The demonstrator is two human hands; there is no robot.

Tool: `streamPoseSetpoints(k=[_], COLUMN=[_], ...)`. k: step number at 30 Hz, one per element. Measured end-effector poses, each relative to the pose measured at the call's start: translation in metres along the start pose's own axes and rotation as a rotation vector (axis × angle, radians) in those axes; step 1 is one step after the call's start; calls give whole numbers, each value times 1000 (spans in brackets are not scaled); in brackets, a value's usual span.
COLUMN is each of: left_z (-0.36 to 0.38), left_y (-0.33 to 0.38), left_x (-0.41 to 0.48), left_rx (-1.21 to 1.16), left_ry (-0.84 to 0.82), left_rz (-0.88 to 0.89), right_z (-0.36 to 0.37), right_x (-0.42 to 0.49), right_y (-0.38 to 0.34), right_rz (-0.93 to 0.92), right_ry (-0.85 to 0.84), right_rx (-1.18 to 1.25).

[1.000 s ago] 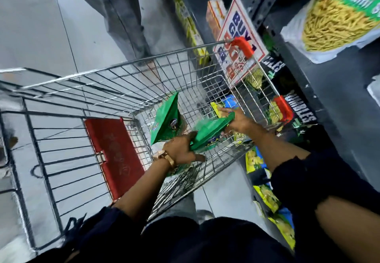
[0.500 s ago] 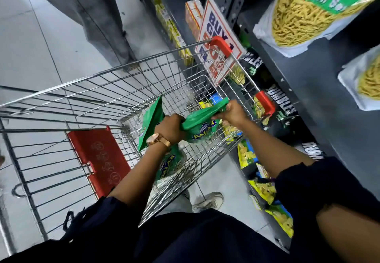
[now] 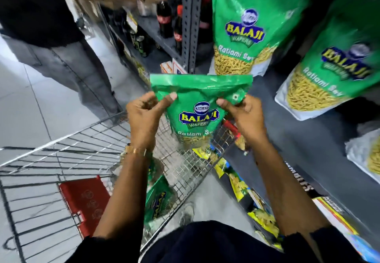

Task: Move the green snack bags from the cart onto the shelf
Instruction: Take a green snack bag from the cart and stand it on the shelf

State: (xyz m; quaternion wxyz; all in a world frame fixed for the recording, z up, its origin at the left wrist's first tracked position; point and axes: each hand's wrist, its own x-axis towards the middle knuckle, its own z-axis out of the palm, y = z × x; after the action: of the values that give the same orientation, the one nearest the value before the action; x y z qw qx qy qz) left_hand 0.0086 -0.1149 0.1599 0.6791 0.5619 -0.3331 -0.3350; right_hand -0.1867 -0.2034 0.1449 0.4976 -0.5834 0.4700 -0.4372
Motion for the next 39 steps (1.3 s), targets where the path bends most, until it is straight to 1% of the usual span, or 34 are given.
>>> streamPoseSetpoints(k=[1, 3, 5, 7, 11, 13, 15, 18, 20, 24, 31, 34, 36, 37, 39], left_z=[12, 37, 65, 92, 149, 175, 197, 226, 239, 256, 263, 258, 251, 246, 228], left_y=[9, 23, 35, 46, 58, 61, 64, 64, 59, 51, 34, 30, 26, 24, 17], left_x=[2, 5, 7, 8, 14, 17, 19, 23, 26, 20, 17, 16, 14, 12, 5], left_rx=[-75, -153, -201, -220, -234, -154, -117, -129, -122, -133, -55, -81, -113, -130, -155], left_ry=[17, 43, 37, -18, -171, -227, -283, -363, -361, -384, -441, -424, -382, -358, -296], left_rz=[5, 15, 23, 43, 87, 107, 112, 40, 10, -125, -65, -49, -48, -59, -70], right_z=[-5, -15, -29, -46, -84, -103, -119, -140, -151, -165, -169, -158, -145, -136, -115], right_x=[-5, -15, -27, -36, -44, -41, -35, -23, -14, -1, -5, -16, -26, -33, -49], right_y=[-13, -36, -53, -63, -76, -76, -79, -83, -82, -68, -52, -46, -40, -39, -34], right_rz=[-36, -111, -146, -162, -215, -226, -213, -188, -169, -133, -100, -171, -186, -183, -198], right_ry=[47, 146, 215, 310, 549, 616, 662, 715, 748, 778, 824, 838, 863, 906, 1001], right_rx=[14, 22, 125, 158, 35, -5, -40, -2, -46, -84, -55, 8, 65, 52, -78])
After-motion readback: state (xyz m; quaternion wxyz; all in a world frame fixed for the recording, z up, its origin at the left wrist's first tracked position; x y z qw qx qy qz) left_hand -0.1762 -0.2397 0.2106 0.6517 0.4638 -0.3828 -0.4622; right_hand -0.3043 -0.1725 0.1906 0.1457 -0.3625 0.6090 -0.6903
